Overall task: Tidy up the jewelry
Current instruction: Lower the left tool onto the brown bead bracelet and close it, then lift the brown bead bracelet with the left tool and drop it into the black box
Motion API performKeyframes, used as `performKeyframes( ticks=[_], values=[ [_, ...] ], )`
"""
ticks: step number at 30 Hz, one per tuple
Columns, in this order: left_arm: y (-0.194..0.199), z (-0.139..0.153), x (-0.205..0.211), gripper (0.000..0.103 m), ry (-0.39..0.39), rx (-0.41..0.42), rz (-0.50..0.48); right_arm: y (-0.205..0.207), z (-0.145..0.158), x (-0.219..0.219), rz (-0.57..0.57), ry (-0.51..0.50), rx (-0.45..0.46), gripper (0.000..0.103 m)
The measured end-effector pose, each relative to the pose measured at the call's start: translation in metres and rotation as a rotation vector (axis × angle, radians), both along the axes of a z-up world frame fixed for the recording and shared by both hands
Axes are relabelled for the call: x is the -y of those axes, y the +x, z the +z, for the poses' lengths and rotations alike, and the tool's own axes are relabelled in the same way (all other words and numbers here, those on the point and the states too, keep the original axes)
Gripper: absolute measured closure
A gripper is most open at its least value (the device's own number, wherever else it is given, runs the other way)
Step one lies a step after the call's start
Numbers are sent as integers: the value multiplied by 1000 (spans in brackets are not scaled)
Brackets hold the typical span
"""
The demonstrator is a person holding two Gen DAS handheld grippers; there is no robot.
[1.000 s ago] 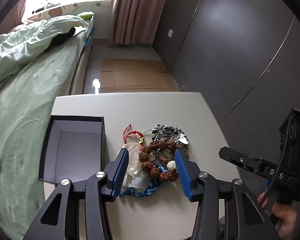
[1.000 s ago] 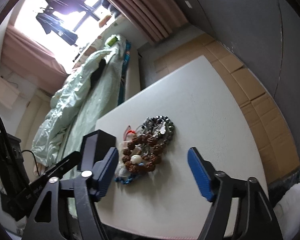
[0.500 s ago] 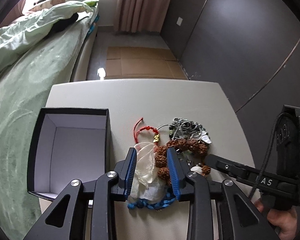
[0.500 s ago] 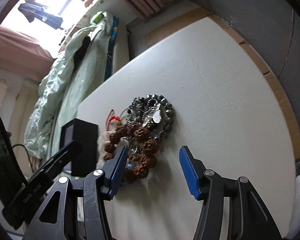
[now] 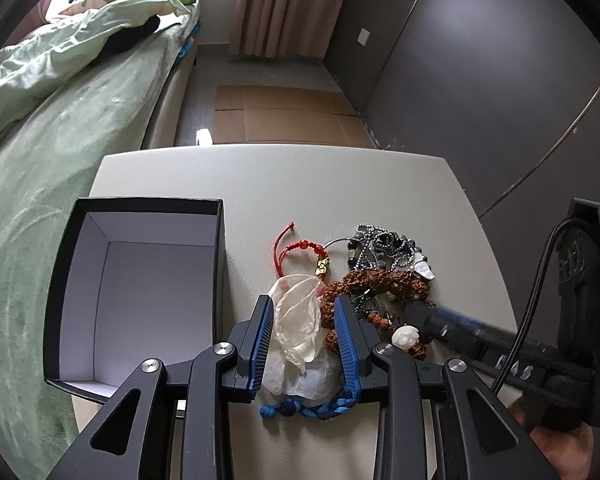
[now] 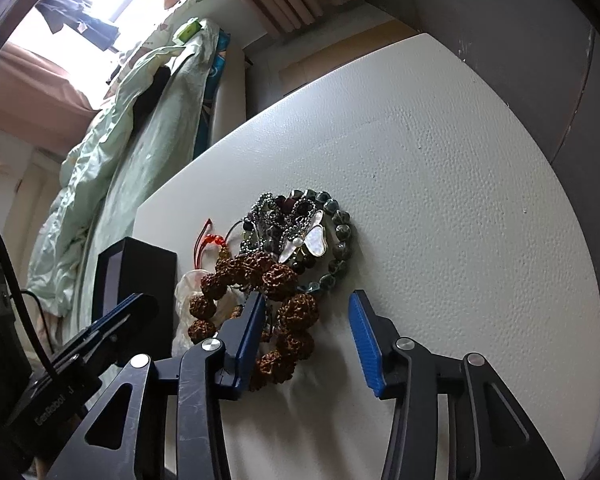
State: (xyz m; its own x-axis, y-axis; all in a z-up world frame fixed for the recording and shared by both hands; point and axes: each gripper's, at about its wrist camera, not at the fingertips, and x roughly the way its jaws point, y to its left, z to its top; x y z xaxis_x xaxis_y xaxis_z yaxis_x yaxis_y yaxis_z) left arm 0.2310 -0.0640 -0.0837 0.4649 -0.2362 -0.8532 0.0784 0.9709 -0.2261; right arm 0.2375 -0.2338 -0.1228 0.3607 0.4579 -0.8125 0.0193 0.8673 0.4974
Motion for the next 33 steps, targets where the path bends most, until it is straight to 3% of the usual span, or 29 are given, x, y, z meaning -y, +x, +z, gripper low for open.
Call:
performKeyframes(
  ticks=[2, 3, 7, 16, 28, 33],
  values=[
    [1, -1, 1, 70, 4, -2, 2, 0, -6, -4, 32, 33, -38, 79],
    [1, -2, 0, 70, 6, -2, 3, 0, -5, -5, 29, 24, -29, 82],
    [4, -5, 6, 70, 20, -6, -3, -2, -4, 8, -13, 72, -21, 82],
    [7, -16, 26, 70, 100, -10, -27, -17, 37, 42, -73, 205, 99, 82],
    [2, -21, 50, 61, 244, -4, -75, -24, 53, 49, -106, 215, 159, 82],
    [4, -35, 58, 57, 266, -26, -98, -27, 53, 55, -129, 223, 162, 82]
  ],
)
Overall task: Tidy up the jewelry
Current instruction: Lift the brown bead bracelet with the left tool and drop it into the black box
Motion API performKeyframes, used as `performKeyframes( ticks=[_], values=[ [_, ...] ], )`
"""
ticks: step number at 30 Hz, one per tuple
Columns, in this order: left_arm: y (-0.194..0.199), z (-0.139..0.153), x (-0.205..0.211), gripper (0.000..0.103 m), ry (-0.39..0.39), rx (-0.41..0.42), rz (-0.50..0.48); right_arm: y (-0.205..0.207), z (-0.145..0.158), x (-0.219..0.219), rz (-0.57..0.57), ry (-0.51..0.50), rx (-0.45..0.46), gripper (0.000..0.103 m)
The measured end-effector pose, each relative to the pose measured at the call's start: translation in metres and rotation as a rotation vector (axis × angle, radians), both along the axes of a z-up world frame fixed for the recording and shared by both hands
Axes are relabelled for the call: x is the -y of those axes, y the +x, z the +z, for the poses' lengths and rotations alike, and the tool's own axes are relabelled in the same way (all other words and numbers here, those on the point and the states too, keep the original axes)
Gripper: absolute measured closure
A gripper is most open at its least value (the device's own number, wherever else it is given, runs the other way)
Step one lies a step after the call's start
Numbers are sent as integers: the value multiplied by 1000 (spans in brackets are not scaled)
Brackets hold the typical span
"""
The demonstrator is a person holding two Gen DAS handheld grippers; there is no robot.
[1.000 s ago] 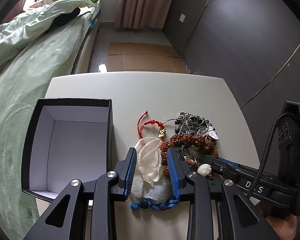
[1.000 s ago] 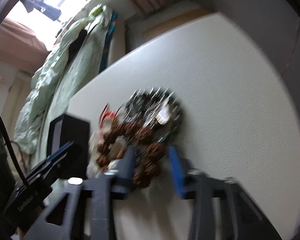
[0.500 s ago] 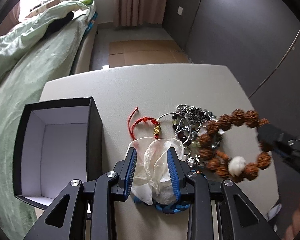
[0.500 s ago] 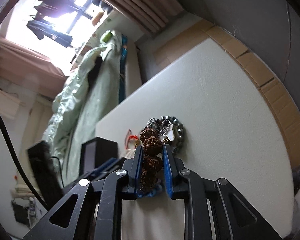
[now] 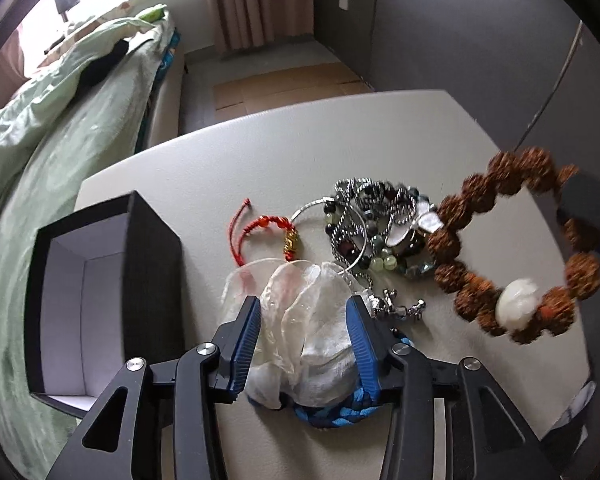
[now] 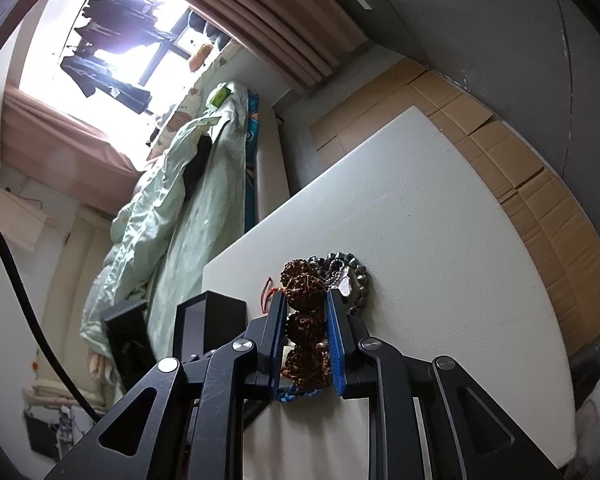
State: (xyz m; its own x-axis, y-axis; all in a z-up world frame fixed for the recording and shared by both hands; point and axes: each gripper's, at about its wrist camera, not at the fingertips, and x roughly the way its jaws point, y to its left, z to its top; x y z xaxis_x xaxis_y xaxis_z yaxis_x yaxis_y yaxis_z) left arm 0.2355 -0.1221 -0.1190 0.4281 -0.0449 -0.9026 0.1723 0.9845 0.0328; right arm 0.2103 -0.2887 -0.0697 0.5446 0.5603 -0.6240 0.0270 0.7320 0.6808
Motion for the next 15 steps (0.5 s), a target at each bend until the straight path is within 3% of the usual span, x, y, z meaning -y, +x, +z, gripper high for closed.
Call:
performKeyframes(
  ticks=[1, 2, 3, 5, 15],
  values=[
    [0, -2, 1, 60, 10, 1, -2, 0, 0, 1, -4, -1, 0, 82],
    [1, -3, 0, 77, -6, 2, -2, -1, 0, 2, -7, 0, 0, 82],
    [1, -3, -3, 87, -30, -3, 6, -1, 1, 3, -10, 2, 0, 82],
    [2, 2, -8, 98, -54, 6, 23, -2, 2, 5, -14, 6, 3, 82],
    [-10, 46, -26, 98, -192, 127, 45, -6, 10, -3, 13, 5, 37, 82]
  ],
)
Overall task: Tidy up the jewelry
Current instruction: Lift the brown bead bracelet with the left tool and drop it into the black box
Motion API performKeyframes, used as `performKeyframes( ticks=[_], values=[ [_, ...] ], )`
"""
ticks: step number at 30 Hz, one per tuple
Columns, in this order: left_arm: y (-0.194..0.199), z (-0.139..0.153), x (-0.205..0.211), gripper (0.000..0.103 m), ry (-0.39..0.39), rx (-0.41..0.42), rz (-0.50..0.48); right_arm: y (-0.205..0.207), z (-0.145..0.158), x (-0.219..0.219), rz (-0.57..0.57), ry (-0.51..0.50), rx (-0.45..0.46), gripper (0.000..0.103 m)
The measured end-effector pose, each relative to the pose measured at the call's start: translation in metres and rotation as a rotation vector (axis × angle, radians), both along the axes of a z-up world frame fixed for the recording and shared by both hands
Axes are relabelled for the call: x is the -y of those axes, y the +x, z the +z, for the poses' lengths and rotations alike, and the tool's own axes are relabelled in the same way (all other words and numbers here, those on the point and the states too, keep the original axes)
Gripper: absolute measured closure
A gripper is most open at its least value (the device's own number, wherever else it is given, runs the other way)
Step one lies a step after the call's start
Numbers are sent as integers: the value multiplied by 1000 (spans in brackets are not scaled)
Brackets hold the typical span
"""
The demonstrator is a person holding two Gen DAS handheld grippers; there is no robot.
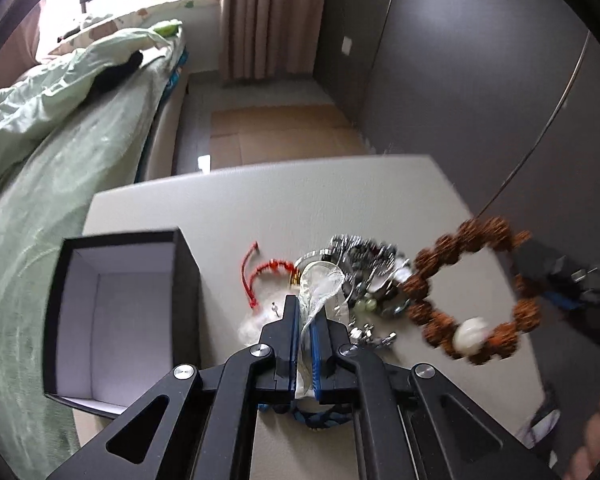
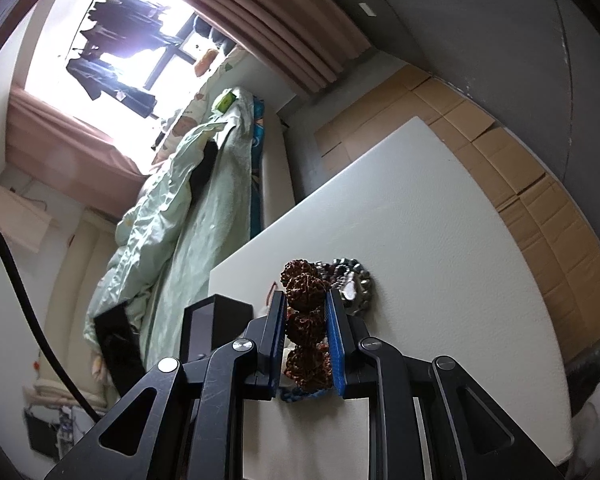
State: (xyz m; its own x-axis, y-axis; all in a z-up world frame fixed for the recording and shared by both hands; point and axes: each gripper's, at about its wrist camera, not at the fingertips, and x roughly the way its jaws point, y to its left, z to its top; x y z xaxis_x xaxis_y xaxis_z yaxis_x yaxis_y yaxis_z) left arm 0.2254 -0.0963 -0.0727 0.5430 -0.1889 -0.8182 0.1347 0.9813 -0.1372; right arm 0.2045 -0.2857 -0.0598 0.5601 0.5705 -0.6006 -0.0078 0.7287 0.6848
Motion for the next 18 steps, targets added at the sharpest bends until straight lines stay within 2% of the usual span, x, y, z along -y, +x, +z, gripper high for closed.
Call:
performKeyframes(
  ticks=[10, 18],
  values=[
    [-20, 49, -30, 98, -112, 120, 32, -2, 10, -21, 37, 19, 62, 82],
    [-26, 68, -68, 98, -157, 167, 83, -5, 26, -49, 90, 52, 142, 82]
  ],
)
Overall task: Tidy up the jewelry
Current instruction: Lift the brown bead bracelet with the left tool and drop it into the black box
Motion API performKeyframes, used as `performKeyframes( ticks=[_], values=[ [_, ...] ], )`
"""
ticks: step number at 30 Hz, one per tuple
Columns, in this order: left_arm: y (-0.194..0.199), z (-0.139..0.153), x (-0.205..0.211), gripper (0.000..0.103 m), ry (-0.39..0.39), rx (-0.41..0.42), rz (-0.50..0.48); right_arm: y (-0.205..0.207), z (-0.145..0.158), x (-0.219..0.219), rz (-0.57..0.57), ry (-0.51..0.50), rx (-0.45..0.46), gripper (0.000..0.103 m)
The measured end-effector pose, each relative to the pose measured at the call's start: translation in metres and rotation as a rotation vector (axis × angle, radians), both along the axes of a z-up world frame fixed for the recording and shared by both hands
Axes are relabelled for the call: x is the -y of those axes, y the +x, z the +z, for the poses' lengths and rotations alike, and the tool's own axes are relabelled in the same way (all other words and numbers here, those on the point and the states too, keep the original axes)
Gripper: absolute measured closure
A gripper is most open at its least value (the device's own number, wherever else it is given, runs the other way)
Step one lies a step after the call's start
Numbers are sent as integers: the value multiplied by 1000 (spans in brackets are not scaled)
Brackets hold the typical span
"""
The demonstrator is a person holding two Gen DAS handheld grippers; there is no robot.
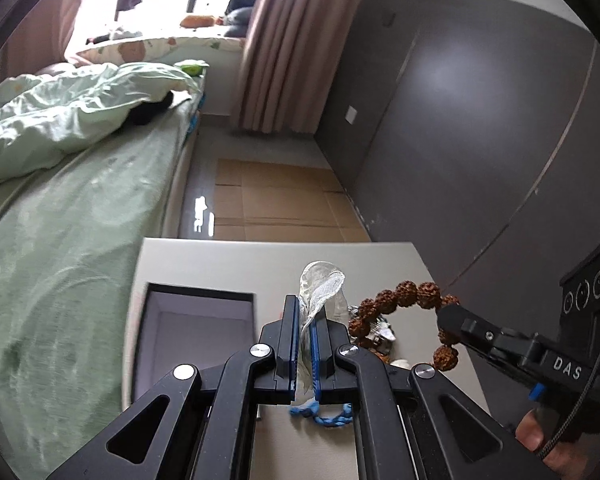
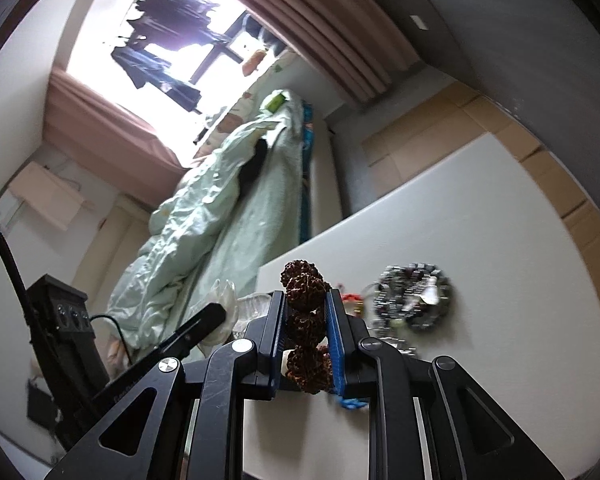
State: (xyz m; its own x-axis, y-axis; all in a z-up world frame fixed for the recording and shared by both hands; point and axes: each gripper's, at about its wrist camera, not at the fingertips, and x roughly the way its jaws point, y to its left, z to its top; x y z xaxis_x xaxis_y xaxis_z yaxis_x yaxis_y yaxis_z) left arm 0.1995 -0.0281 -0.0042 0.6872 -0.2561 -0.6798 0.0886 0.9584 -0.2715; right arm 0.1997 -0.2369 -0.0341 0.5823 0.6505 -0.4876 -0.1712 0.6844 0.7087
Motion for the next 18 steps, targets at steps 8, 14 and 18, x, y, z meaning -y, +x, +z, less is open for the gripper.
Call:
performKeyframes(
  ticks=[8, 14, 18],
  values=[
    [12, -19, -38, 98, -10, -64, 53, -2, 3, -30, 28, 16, 54, 82],
    [16, -33, -66, 41, -52, -143, 111, 0, -1, -54, 56, 30, 54, 82],
    [5, -21, -85, 28, -88, -84, 166, 5, -3, -74, 88, 42, 50, 82]
  ],
)
